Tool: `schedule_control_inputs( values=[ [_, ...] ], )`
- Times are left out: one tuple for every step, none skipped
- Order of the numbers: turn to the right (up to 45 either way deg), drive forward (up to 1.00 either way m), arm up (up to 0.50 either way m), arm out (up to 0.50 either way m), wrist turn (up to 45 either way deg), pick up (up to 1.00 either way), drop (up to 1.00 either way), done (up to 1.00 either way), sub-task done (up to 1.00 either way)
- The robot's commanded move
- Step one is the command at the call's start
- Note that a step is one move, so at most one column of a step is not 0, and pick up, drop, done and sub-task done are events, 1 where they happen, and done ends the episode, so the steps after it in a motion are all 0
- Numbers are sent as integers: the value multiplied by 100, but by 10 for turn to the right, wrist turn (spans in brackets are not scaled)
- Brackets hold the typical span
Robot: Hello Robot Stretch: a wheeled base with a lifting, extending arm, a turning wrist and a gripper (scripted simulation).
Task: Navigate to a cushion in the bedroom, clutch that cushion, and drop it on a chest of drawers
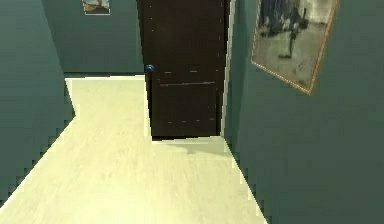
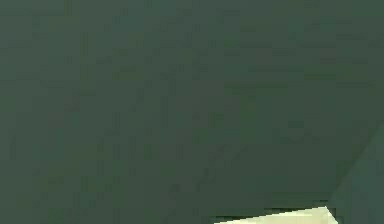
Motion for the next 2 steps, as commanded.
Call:
schedule_control_inputs(
  values=[
    [450,0,0,0,0,0,0,0,0],
    [360,0,0,0,0,0,0,0,0]
  ],
)
